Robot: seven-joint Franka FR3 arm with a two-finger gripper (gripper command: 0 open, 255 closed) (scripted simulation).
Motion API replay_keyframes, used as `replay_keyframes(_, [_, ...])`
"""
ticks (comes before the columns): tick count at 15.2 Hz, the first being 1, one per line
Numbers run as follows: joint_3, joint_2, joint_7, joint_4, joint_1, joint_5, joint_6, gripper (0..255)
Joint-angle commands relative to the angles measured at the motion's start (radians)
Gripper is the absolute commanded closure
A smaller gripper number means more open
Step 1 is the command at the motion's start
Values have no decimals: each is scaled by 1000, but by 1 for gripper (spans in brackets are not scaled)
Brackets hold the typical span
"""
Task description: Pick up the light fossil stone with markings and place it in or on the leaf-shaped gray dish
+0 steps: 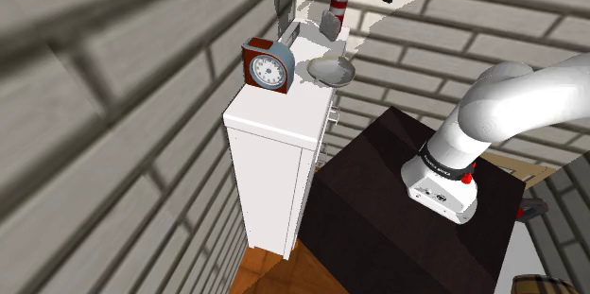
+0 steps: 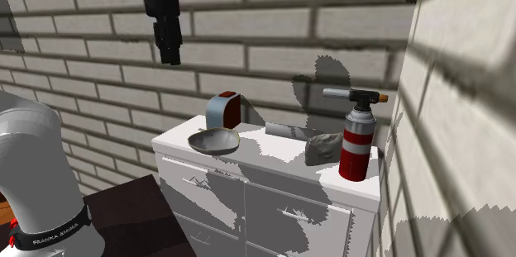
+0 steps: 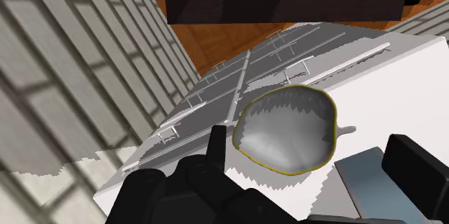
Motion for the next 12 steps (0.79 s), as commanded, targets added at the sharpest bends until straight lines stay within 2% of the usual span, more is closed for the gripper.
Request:
replay_keyframes(1, [0,0,0,0,0,0,0,0])
replay_keyframes(12, [-105,346,-27,91,-58,-24,261,0])
